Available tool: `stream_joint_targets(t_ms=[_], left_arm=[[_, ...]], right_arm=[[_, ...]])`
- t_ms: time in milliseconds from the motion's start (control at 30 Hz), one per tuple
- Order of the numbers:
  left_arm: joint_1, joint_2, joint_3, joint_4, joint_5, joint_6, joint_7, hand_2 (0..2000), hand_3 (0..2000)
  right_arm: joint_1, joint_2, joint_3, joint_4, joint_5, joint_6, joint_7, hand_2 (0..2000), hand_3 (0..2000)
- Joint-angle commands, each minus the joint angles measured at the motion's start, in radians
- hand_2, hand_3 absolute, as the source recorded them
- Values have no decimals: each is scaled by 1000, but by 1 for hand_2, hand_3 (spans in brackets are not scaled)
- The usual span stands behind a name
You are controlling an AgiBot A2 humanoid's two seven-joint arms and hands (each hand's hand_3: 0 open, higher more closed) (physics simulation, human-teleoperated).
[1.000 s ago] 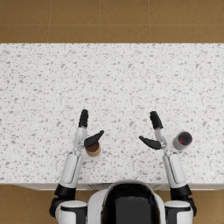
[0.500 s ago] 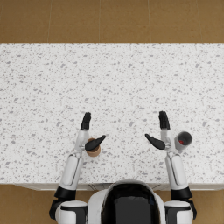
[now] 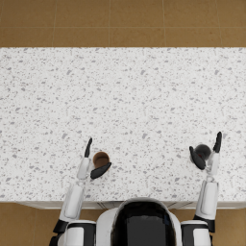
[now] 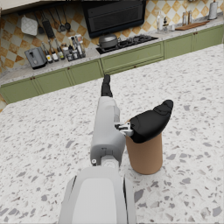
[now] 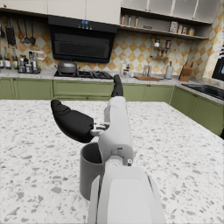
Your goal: Pick up two cups and pour the berry on the right into the cup on the left
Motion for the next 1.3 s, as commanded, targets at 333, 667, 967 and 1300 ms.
stream_joint_targets(t_ms=[333,667,967,1300], left_arm=[[-38,7,31,110,5,0,0,0,0],[-34,33,59,184,5,0,0,0,0],[-29,56,44,195,5,0,0,0,0],[-6,87,49,236,5,0,0,0,0]], right_arm=[[-41,-33,-47,-127,5,0,0,0,0],[-65,-58,-22,-157,5,0,0,0,0],[-51,-67,-1,-258,5,0,0,0,0],[-22,-73,23,-325,5,-2,0,0,0]])
